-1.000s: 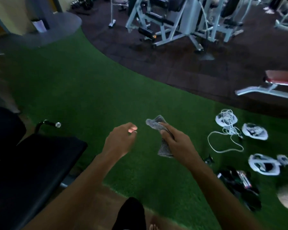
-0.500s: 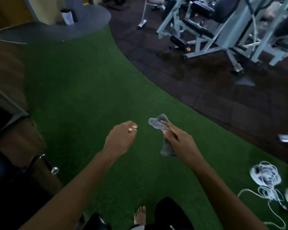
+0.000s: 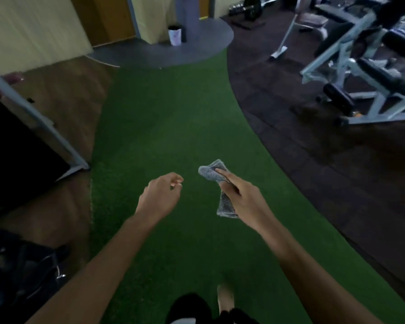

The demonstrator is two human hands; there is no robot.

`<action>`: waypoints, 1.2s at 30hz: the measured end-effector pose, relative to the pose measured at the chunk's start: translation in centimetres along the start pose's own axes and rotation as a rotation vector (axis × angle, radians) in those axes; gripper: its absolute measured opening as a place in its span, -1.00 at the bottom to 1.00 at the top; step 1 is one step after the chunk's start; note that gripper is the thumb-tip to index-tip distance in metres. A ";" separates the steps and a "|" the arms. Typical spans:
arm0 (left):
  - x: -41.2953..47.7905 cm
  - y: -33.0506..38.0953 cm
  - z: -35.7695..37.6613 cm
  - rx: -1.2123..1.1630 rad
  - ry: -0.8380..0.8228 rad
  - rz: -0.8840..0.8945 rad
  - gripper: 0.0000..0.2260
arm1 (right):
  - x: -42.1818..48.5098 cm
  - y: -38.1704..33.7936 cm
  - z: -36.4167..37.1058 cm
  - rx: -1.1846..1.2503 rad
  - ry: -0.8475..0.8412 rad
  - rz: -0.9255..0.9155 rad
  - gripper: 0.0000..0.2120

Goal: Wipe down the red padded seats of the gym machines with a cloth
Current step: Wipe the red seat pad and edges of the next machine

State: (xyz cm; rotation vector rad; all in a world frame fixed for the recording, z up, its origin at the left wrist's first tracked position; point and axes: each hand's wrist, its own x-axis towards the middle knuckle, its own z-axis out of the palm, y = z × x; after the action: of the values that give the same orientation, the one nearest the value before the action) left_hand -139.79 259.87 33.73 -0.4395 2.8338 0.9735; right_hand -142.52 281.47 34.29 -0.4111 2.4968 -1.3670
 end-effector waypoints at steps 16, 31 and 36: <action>38.6 -7.0 -14.5 -0.101 0.204 -0.229 -0.76 | 47.7 -8.2 4.9 0.019 -0.256 -0.091 -0.64; 78.3 -13.4 -30.6 -0.080 0.278 -0.313 -0.74 | 92.5 -15.9 11.4 -0.035 -0.347 -0.171 -0.63; 90.1 -15.9 -37.5 -0.115 0.311 -0.383 -0.74 | 106.7 -21.2 14.0 -0.028 -0.390 -0.193 -0.64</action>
State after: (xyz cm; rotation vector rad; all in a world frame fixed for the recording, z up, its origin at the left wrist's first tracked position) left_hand -221.08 203.68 36.06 -1.1894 2.7908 1.0642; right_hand -233.62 220.34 34.88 -0.8549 2.2000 -1.1803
